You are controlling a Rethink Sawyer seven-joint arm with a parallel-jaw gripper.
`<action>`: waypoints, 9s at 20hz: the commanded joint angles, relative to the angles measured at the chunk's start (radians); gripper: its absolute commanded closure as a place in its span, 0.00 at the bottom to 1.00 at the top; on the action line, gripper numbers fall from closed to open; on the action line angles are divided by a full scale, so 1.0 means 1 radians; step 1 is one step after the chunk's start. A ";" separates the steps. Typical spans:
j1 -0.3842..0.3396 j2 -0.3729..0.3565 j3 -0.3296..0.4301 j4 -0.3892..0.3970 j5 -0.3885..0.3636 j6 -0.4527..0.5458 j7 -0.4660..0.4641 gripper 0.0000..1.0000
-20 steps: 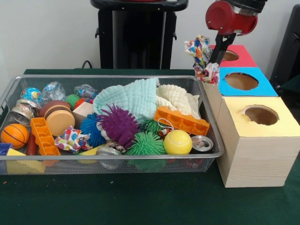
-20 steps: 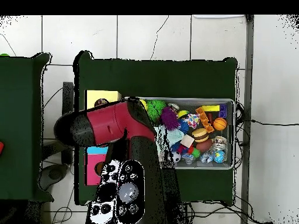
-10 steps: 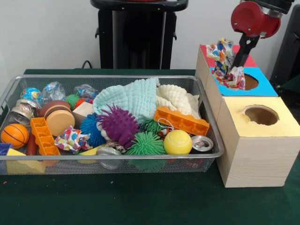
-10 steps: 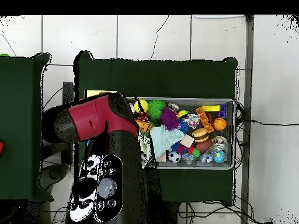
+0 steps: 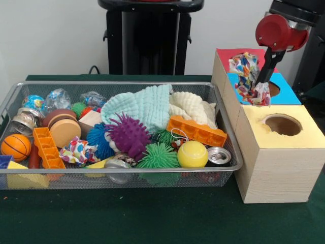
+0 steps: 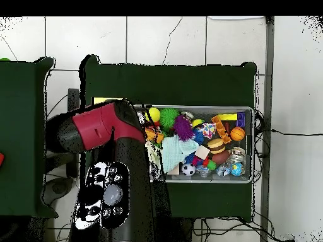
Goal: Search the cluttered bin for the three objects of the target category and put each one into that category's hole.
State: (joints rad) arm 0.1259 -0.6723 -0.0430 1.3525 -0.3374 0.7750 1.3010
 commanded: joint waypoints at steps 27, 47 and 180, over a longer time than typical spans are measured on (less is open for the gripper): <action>-0.077 0.088 -0.009 0.116 0.007 -0.219 0.193 1.00; 0.059 0.020 -0.122 0.100 0.020 -0.083 0.241 1.00; 0.331 0.382 -0.263 -0.065 0.302 -0.406 0.561 1.00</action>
State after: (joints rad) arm 0.4403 -0.4056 -0.3785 1.2948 -0.1228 0.4214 1.5446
